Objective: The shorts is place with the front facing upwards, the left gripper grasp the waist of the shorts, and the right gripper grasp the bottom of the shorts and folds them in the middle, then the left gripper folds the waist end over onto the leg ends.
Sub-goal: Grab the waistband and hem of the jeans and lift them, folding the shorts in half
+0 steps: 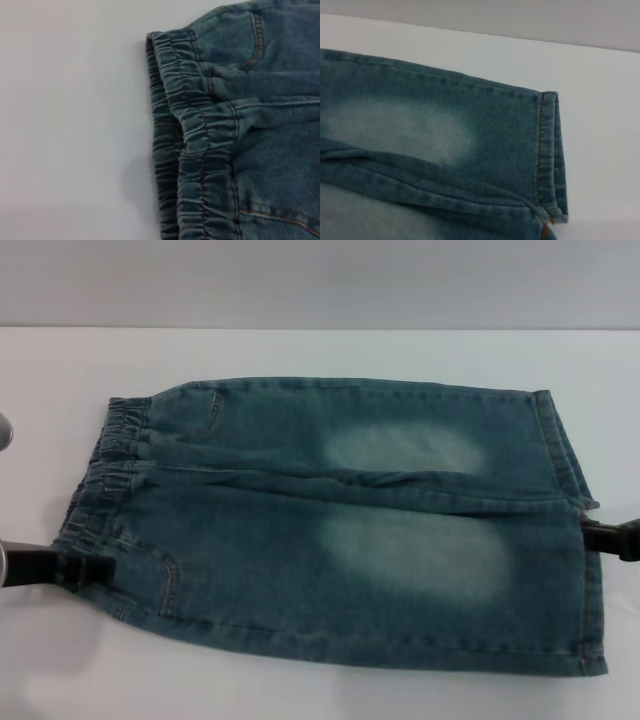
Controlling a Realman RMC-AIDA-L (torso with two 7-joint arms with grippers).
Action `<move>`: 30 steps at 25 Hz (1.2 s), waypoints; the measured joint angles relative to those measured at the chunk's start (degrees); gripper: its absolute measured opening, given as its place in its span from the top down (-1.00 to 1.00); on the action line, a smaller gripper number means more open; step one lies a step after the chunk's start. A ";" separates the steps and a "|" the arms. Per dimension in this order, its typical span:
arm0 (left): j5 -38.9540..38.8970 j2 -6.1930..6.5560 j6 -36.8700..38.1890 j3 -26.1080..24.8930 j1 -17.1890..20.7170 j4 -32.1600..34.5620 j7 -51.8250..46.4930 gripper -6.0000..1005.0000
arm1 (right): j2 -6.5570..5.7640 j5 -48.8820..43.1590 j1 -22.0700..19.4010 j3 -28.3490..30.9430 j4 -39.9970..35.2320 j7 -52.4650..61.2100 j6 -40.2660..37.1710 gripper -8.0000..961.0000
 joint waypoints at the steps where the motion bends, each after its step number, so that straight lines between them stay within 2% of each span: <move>1: 0.14 0.01 0.01 0.09 -0.07 -0.01 -0.28 -0.55 | 0.00 0.00 0.00 -0.02 -0.06 -0.09 -0.01 -0.62; 13: 0.14 -0.03 0.22 0.80 -1.93 2.52 -1.14 -0.55 | -0.06 0.00 0.08 -0.19 -0.64 -0.28 -0.18 -0.62; 30: 2.69 0.13 0.34 0.90 -2.25 3.25 -2.86 -0.55 | -0.05 0.01 0.17 -0.33 -0.63 -0.30 -0.25 -0.62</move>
